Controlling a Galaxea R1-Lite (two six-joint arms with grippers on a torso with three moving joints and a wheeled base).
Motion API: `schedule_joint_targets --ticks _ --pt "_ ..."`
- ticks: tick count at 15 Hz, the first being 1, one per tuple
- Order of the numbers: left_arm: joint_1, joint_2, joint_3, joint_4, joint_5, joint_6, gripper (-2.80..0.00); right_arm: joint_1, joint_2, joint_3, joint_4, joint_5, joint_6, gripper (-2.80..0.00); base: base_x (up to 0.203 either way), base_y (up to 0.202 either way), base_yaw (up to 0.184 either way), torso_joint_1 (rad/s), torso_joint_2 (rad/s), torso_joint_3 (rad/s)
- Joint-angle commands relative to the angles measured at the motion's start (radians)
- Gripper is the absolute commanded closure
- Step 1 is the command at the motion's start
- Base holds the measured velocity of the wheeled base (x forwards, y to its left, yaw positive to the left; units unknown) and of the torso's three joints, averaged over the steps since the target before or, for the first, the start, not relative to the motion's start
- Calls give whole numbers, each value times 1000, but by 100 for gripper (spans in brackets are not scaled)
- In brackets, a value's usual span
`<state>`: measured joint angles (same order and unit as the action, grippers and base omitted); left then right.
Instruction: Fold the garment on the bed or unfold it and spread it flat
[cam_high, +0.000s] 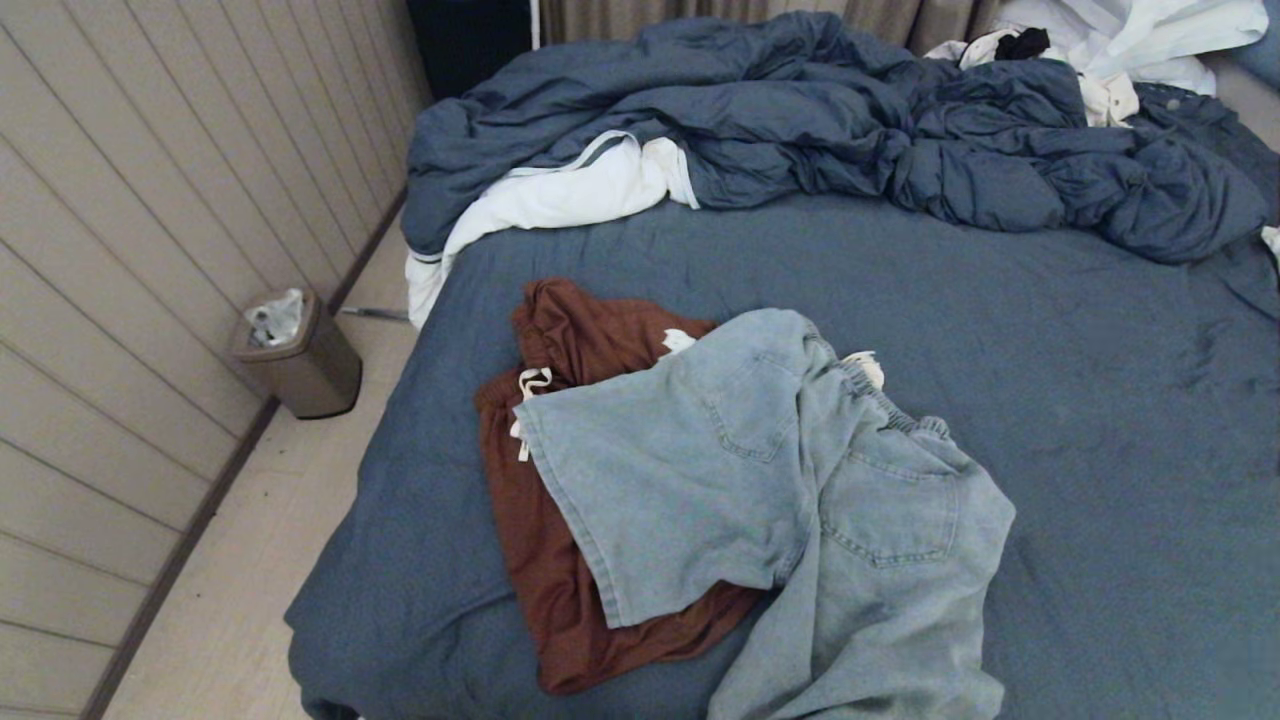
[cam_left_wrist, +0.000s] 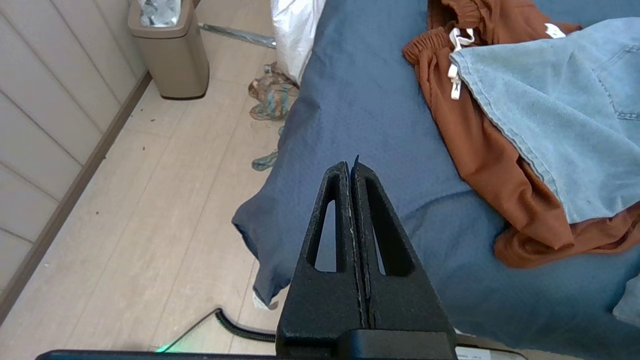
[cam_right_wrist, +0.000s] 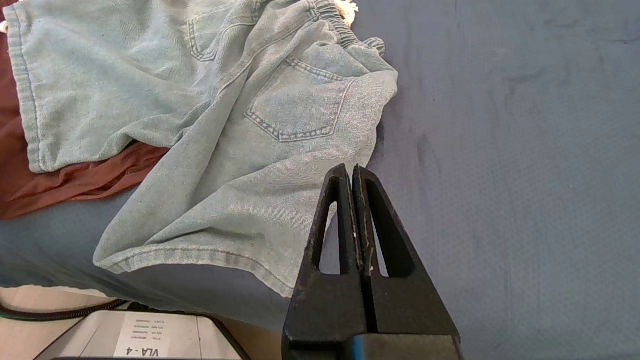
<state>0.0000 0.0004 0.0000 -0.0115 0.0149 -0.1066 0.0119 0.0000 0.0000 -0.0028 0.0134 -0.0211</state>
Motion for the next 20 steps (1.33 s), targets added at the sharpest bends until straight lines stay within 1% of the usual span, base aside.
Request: schedule_joint_targets --ticks 1,20 --pt "0 2 0 -1 0 -2 0 0 0 0 -1 -1 6 0 0 0 0 0 0 0" --pt "0 1 0 -1 0 -2 0 0 0 0 0 -3 10 0 0 0 0 0 0 0"
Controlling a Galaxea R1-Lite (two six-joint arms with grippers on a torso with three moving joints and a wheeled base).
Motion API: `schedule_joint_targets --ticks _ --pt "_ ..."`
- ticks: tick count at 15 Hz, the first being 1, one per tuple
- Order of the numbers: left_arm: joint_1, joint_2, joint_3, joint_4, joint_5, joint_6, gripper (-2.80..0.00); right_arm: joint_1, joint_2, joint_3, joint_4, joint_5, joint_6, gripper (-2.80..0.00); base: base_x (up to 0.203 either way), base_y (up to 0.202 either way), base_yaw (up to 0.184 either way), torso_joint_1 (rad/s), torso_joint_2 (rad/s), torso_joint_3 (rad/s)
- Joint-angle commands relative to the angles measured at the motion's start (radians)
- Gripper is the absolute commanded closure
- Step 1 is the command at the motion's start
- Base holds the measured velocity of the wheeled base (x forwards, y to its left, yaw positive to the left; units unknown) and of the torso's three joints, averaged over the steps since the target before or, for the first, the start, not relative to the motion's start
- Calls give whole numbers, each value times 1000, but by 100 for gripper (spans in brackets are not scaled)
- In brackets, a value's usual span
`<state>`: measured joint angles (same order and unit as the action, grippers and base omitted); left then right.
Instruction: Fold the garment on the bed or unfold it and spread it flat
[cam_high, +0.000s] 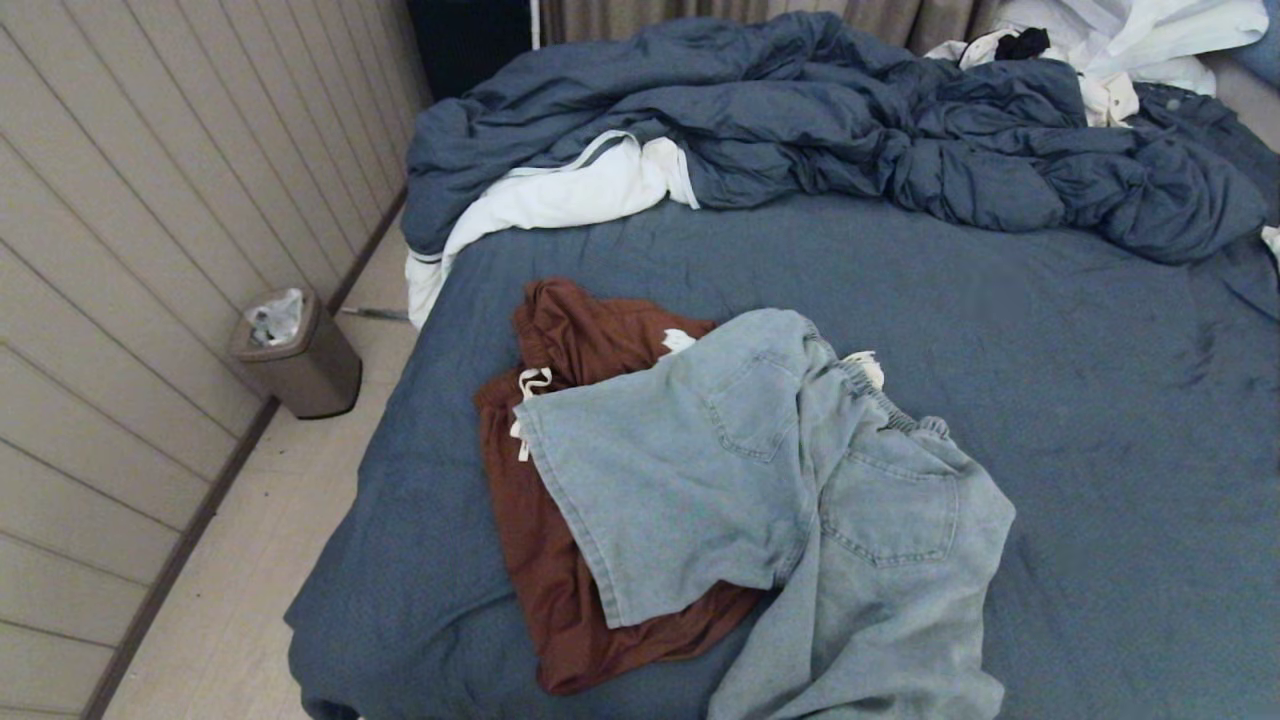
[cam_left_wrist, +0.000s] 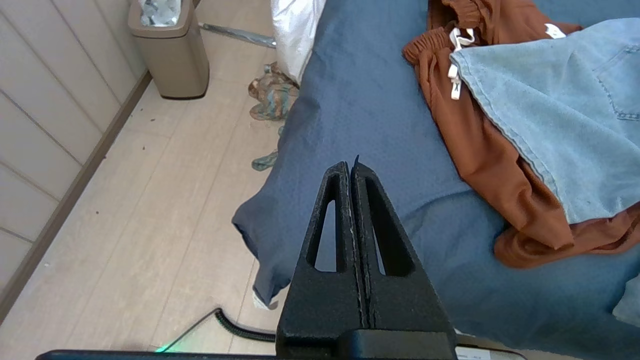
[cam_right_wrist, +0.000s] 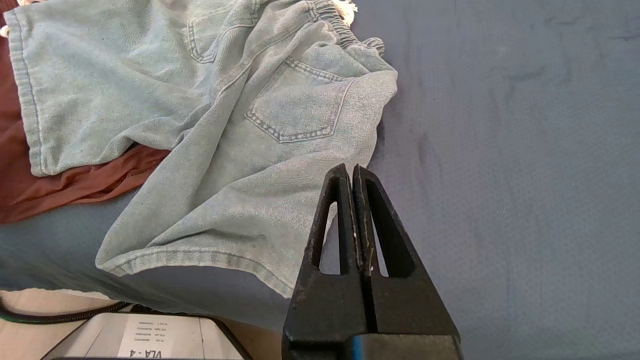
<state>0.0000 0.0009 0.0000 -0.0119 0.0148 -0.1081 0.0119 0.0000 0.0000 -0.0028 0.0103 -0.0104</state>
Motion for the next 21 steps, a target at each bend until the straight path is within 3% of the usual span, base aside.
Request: schedule_joint_targets --ticks 1,21 --pt "0 1 0 0 1 -1 0 0 0 0 0 0 0 0 0 0 0 0 0 0" --pt "0 2 0 0 1 -1 0 0 0 0 0 0 0 0 0 0 0 0 0 0"
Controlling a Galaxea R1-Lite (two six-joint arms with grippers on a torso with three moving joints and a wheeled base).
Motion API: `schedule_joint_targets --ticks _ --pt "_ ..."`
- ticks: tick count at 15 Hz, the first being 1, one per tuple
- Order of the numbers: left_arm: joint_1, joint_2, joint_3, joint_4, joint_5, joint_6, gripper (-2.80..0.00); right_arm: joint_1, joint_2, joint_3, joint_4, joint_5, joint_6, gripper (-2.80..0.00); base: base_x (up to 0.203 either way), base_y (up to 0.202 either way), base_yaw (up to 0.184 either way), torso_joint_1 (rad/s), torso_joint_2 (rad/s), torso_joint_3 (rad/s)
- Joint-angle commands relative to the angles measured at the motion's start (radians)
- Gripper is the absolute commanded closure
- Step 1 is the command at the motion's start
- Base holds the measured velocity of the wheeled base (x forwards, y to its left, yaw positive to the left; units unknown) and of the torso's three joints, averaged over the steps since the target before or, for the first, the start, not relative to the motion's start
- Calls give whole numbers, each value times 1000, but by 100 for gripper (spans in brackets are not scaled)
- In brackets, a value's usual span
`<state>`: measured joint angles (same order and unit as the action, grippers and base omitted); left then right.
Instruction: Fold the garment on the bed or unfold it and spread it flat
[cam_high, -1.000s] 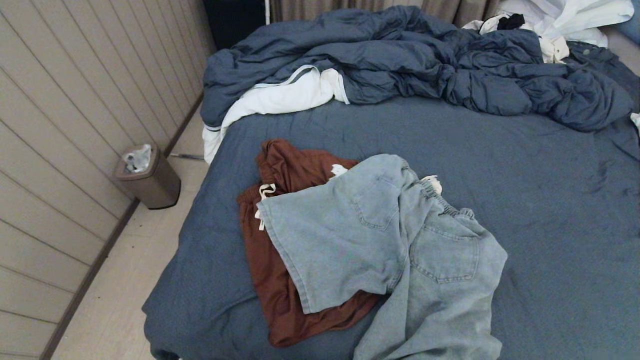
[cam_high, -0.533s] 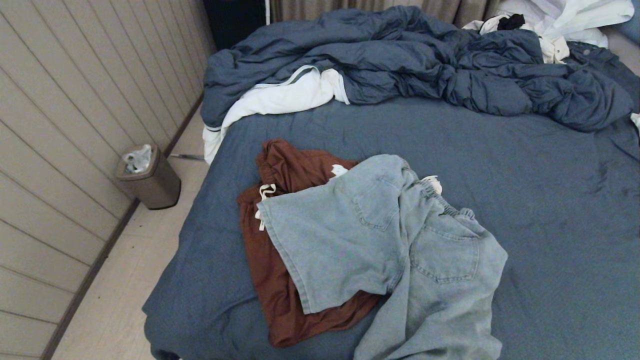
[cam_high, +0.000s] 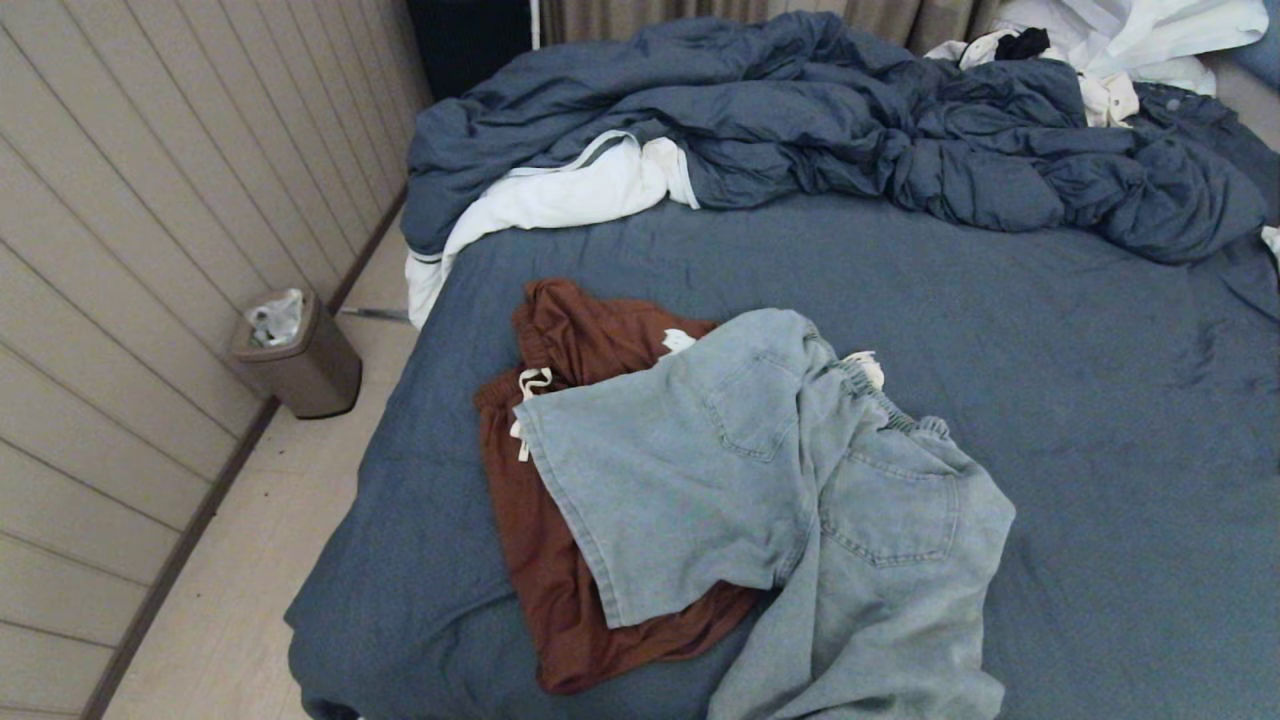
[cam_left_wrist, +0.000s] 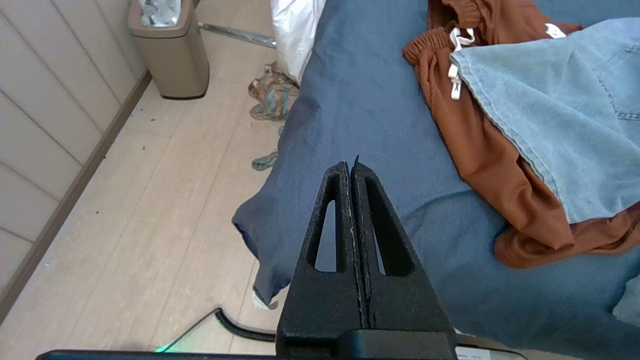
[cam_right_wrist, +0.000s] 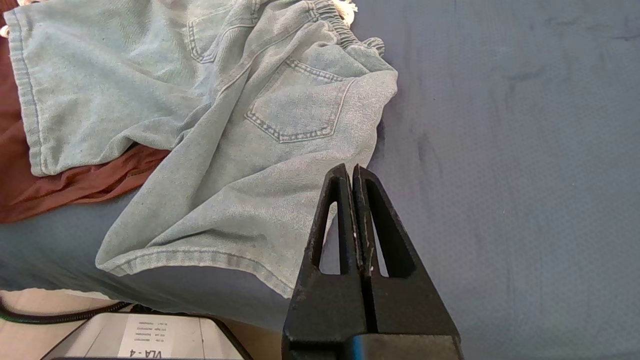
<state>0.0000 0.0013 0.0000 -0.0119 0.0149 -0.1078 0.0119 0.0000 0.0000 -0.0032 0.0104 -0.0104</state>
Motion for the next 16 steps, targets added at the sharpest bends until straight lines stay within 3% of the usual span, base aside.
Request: schedule_joint_targets --ticks 1,16 --pt "0 2 0 0 0 -1 0 0 0 0 0 0 0 0 0 0 0 0 0 0" --pt "2 2 0 0 0 -1 0 0 0 0 -1 0 0 0 0 0 0 0 0 0"
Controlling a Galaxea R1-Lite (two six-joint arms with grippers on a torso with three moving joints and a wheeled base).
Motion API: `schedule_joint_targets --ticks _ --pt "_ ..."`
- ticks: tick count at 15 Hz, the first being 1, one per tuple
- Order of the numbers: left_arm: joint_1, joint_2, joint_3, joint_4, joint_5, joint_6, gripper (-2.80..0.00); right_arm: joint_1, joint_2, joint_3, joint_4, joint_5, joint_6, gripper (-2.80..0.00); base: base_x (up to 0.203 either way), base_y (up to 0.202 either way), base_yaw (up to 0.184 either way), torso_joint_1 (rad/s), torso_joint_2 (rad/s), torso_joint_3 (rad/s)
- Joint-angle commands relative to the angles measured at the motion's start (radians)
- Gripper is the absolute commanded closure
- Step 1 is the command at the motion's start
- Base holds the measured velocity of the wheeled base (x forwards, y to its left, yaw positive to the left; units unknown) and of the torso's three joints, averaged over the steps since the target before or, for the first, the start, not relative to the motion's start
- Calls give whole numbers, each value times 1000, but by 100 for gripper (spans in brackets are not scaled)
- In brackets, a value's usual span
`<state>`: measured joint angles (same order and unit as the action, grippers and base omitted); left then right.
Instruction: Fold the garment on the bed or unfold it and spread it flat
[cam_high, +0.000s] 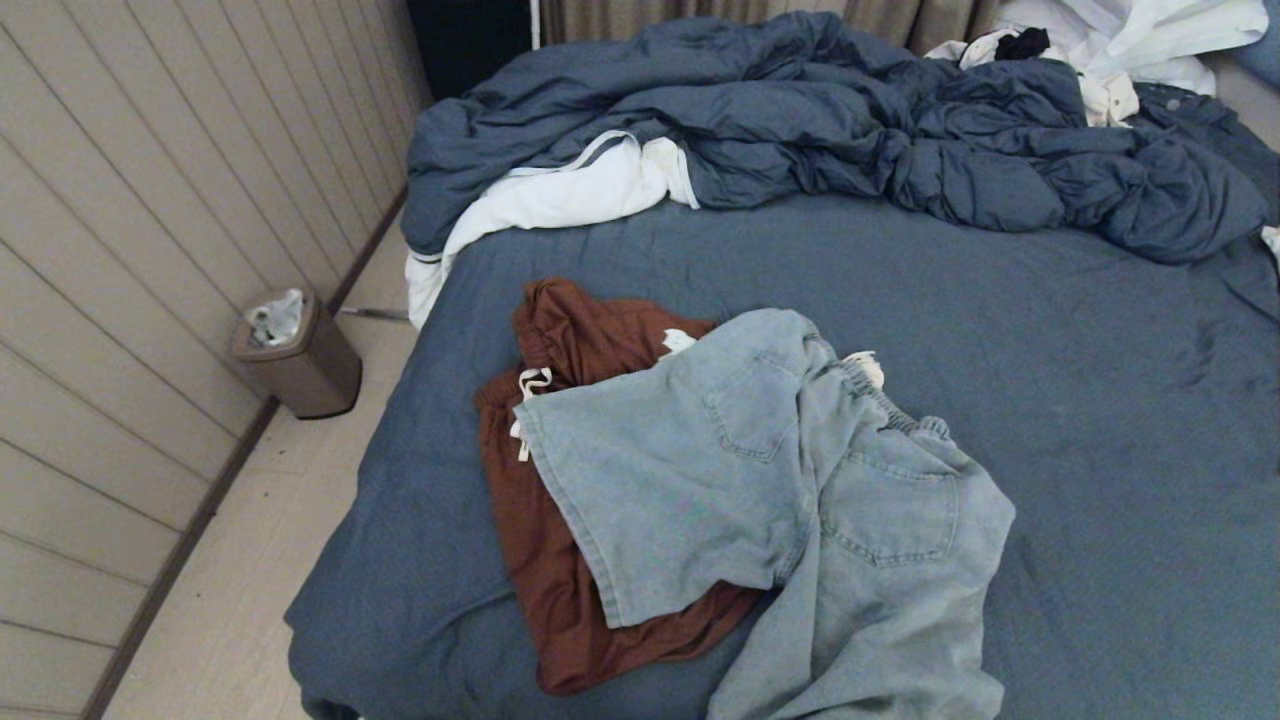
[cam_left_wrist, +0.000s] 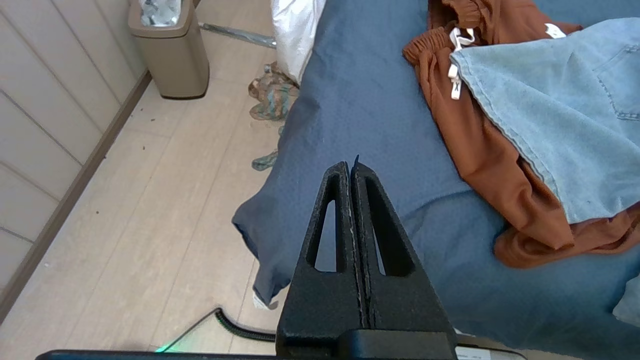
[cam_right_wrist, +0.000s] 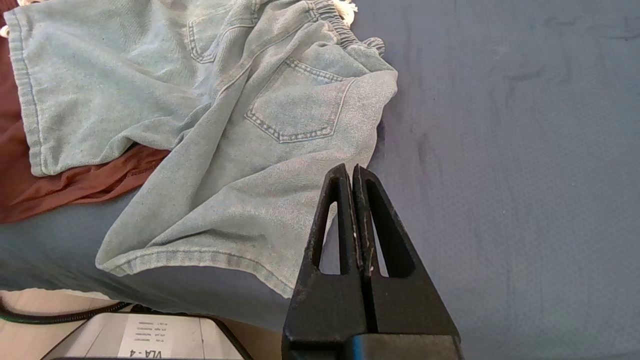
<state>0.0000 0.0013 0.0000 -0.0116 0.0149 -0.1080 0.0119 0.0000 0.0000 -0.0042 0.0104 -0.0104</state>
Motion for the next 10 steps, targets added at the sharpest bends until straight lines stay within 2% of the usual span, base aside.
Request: schedule_joint_targets --ticks 1,10 --pt "0 2 0 -1 0 -1 0 0 0 0 0 0 0 0 0 0 0 0 0 0" --pt "0 2 0 -1 0 -1 0 0 0 0 1 0 0 0 0 0 0 0 0 0"
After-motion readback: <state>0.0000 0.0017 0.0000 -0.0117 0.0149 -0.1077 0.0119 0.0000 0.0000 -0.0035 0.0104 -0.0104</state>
